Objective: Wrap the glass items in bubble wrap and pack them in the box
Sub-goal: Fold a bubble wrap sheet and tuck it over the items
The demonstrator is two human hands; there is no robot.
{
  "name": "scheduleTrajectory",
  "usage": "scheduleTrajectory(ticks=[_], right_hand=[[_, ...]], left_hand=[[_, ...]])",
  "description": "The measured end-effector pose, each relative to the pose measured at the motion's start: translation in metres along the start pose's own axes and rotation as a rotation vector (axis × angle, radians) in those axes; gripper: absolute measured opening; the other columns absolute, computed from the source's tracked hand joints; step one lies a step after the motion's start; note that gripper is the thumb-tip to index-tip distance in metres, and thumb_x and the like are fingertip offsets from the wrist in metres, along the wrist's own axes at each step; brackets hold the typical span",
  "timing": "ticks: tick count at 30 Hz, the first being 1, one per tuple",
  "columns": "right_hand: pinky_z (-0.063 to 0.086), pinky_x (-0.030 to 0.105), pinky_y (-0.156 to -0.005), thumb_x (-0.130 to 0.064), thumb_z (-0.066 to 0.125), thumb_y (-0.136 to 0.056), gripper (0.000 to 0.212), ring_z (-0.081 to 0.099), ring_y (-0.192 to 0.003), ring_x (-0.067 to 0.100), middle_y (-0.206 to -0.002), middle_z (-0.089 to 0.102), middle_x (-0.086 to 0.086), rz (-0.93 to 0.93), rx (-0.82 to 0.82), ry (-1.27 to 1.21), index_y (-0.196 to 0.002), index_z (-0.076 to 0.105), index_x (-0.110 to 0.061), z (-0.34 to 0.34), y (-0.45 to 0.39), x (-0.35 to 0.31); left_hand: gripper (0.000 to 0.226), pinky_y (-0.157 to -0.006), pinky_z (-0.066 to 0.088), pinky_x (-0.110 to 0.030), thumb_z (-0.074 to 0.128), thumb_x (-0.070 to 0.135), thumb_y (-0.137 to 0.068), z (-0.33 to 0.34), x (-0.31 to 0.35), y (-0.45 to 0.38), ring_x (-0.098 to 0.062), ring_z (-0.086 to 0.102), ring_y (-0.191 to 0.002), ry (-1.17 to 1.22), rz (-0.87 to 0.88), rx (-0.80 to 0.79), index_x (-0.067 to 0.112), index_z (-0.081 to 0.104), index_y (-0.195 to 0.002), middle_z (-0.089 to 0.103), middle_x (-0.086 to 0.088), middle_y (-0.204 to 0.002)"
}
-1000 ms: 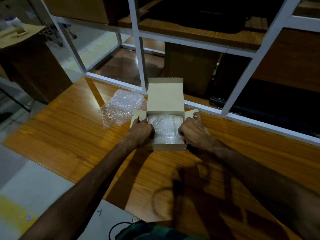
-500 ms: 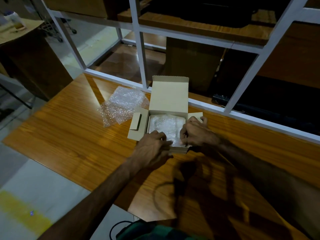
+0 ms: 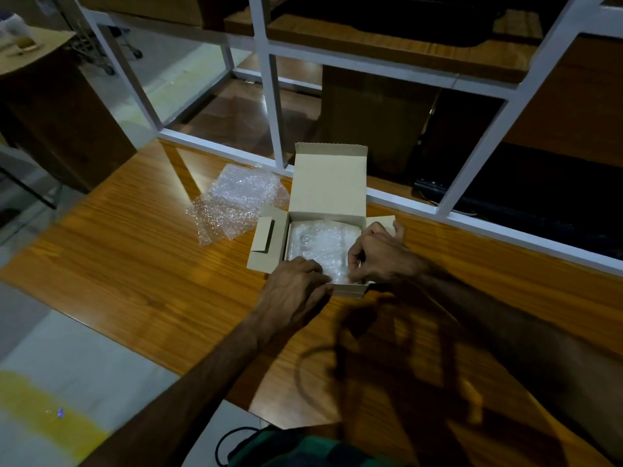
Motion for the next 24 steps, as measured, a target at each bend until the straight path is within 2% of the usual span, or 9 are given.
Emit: scheduleTrajectory(ticks=[7,10,12,15,19,21,24], right_hand=[[0.003,0.065,-0.12,-0.047,0.079,-0.082,0.019,0.045,-0.125,0.011,-0.088,0.064,-0.019,-0.055,0.082,0.141,-0.077,0.07,-0.031,0.002,0.011,-0.005],[0.004,0.062,-0.121,-0.042,0.074,-0.091,0.009,0.048,-0.128,0.01,-0.102,0.069,-0.019,-0.09,0.126,0.132,-0.092,0.075,-0.034,0.003,0.023,0.0],[0.004,0.062,-0.12,-0.036,0.068,-0.096,0.013,0.048,-0.132,0.009,-0.112,0.071,-0.018,-0.104,0.145,0.146,-0.104,0.078,-0.034,0.005,0.031,0.002],[0.009,0.061,-0.118,-0.024,0.063,-0.1,0.02,0.052,-0.13,0.011,-0.114,0.071,-0.016,-0.115,0.208,0.187,-0.11,0.078,-0.034,0.012,0.041,0.003],[0.014,0.052,-0.114,-0.022,0.057,-0.099,0.028,0.054,-0.124,0.012,-0.118,0.07,-0.016,-0.063,0.32,0.086,-0.115,0.076,-0.034,0.022,0.051,0.001],[0.019,0.046,-0.109,-0.028,0.053,-0.098,0.028,0.057,-0.115,0.011,-0.112,0.071,-0.015,-0.029,0.439,-0.03,-0.111,0.077,-0.032,0.028,0.057,-0.004],[0.023,0.04,-0.1,-0.029,0.053,-0.096,0.027,0.06,-0.105,0.011,-0.105,0.073,-0.01,0.037,0.633,-0.176,-0.105,0.078,-0.027,0.039,0.067,-0.017]], left_hand=[[0.039,-0.086,0.053,-0.041,0.047,0.046,-0.107,-0.011,0.0,0.0,-0.013,0.061,-0.102,0.025,0.018,-0.031,0.023,0.075,-0.121,0.071,0.0,-0.115],[0.039,-0.095,0.053,-0.037,0.048,0.042,-0.105,-0.019,-0.004,0.007,-0.014,0.064,-0.11,0.028,0.072,-0.027,0.02,0.075,-0.123,0.073,-0.001,-0.12],[0.036,-0.104,0.048,-0.034,0.052,0.038,-0.101,-0.023,-0.007,0.015,-0.014,0.064,-0.115,0.008,0.077,-0.003,0.019,0.076,-0.121,0.075,-0.001,-0.123],[0.041,-0.111,0.046,-0.04,0.05,0.042,-0.098,-0.024,-0.013,0.028,-0.017,0.065,-0.121,-0.035,0.028,0.064,0.019,0.076,-0.119,0.076,0.0,-0.123],[0.03,-0.104,0.051,-0.041,0.061,0.03,-0.096,-0.022,-0.024,0.044,-0.02,0.067,-0.114,0.024,-0.055,0.207,0.014,0.077,-0.115,0.077,-0.003,-0.116],[0.03,-0.095,0.055,-0.043,0.06,0.03,-0.097,-0.023,-0.025,0.05,-0.02,0.066,-0.108,0.075,-0.101,0.275,0.011,0.077,-0.113,0.077,-0.004,-0.112],[0.024,-0.089,0.054,-0.04,0.062,0.024,-0.097,-0.023,-0.025,0.058,-0.018,0.066,-0.102,0.125,-0.135,0.362,0.011,0.077,-0.109,0.077,-0.004,-0.106]])
Point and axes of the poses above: each hand's wrist, its own y-axis away from the middle knuckle, its own z-axis out of the palm, x = y × z, the point moved 1 cm from there along -y, towards the middle knuckle
